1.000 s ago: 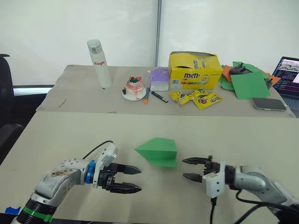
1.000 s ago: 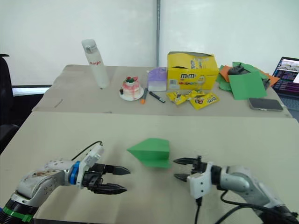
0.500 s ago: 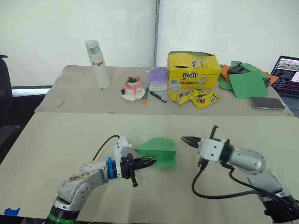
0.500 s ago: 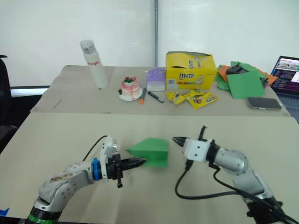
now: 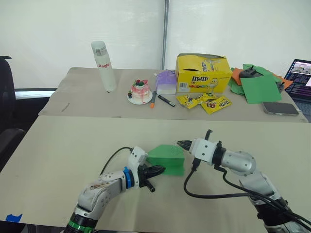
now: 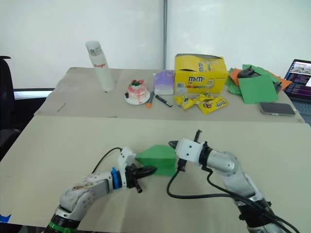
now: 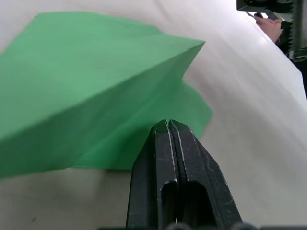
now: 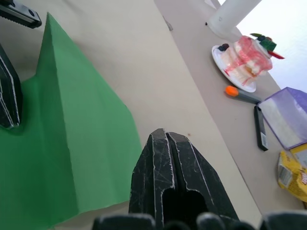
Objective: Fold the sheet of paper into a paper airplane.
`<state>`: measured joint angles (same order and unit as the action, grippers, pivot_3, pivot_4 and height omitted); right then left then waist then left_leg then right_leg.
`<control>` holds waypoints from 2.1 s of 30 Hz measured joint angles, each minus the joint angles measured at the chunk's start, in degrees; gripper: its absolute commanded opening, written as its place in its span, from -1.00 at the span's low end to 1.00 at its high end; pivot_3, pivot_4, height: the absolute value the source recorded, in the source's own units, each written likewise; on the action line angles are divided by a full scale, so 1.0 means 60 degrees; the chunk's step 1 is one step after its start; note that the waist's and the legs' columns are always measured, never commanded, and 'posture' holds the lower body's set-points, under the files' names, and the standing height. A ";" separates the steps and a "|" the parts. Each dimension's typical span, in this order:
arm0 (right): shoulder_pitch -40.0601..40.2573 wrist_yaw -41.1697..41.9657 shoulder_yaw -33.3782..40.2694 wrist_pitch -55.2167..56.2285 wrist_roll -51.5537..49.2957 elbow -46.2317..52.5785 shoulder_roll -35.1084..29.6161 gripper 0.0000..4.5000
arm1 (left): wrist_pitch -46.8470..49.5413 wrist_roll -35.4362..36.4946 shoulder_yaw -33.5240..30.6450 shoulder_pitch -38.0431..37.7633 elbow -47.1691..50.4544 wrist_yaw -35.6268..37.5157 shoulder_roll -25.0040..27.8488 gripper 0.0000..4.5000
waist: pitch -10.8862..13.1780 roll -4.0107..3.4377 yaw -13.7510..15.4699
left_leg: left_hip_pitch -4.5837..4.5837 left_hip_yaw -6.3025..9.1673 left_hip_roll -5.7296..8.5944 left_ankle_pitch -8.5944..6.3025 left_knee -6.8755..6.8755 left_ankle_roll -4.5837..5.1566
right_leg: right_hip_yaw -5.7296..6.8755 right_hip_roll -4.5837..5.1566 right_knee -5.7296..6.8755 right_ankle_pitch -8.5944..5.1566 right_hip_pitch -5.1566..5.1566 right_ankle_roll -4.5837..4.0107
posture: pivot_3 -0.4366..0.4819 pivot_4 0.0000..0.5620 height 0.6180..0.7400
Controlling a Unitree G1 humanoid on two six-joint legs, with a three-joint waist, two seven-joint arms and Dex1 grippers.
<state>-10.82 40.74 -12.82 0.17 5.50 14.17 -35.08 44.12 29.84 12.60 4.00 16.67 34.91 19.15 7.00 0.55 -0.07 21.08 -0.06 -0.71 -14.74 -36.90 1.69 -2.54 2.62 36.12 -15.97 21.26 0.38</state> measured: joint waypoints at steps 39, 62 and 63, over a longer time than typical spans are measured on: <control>0.1486 0.1159 -0.0771 -0.0142 0.0178 0.0363 -0.0332 -1.00 | 0.4533 0.4259 -0.3605 0.0915 0.1658 0.1158 0.2729 -0.98 | 0.0004 0.0012 -0.0002 | -0.0008 0.0007 0.0001 0.0007 0.0002 -0.0016 | 0.0016 0.0008 -0.0004 -0.0001 0.0000 -0.0002 | -0.05 -0.47 0.97; 0.1852 0.0652 -0.0759 0.0103 0.0380 0.0412 -0.0255 -1.00 | -0.1667 -0.1059 0.1299 0.3237 -0.3036 0.4287 0.2220 -0.98 | -0.0001 0.0018 0.0018 | 0.0000 -0.0009 0.0007 0.0008 0.0001 -0.0016 | 0.0013 -0.0017 -0.0005 -0.0001 0.0003 -0.0003 | -0.05 -0.47 0.97; 0.1861 0.0649 -0.0753 0.0082 0.0381 0.0427 -0.0256 -1.00 | -0.1818 -0.1079 0.1405 0.3370 -0.3214 0.4583 0.2073 -0.98 | 0.0000 0.0018 0.0021 | 0.0000 -0.0011 0.0011 0.0008 0.0001 -0.0016 | 0.0014 -0.0019 -0.0004 -0.0001 0.0002 -0.0002 | -0.05 -0.47 0.97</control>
<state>0.34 44.63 -17.33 0.66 7.78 16.73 -36.62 33.21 23.36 21.03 24.21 -2.61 62.41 31.59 7.00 0.66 0.05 21.08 -0.13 -0.65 -14.69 -36.89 1.59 -2.45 2.51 36.10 -15.98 21.27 0.37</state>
